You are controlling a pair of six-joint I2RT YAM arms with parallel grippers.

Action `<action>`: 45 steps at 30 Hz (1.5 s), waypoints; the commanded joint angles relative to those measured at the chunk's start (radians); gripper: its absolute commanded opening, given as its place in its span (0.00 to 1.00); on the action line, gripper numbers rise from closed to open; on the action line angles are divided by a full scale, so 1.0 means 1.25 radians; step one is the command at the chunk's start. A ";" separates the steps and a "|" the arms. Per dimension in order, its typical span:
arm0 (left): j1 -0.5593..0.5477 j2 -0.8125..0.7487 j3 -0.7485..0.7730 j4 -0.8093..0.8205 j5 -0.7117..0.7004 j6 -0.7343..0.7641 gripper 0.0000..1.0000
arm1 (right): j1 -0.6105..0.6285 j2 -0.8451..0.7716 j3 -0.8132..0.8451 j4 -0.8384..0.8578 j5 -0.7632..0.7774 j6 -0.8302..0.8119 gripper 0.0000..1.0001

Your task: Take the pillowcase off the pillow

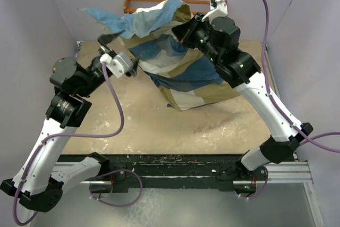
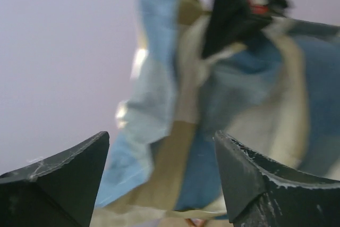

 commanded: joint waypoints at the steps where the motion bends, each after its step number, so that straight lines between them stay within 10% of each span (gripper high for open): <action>1: -0.051 0.008 -0.060 -0.140 0.160 0.038 0.86 | 0.014 0.015 0.055 0.054 -0.019 0.085 0.00; 11: -0.142 0.060 -0.153 0.034 0.022 0.167 0.85 | 0.080 -0.016 0.043 0.081 0.082 0.163 0.00; 18: -0.164 0.064 -0.200 0.270 -0.127 0.220 0.71 | 0.101 -0.004 0.057 0.077 0.091 0.159 0.00; 31: -0.164 0.060 -0.213 0.317 -0.177 0.227 0.46 | 0.102 -0.015 0.032 0.081 0.078 0.154 0.00; 39: -0.164 0.087 -0.154 0.141 -0.118 0.091 0.77 | 0.106 -0.024 0.030 0.098 0.082 0.152 0.00; 45: -0.165 0.109 -0.150 0.214 -0.205 0.110 0.60 | 0.114 -0.033 0.017 0.101 0.093 0.147 0.00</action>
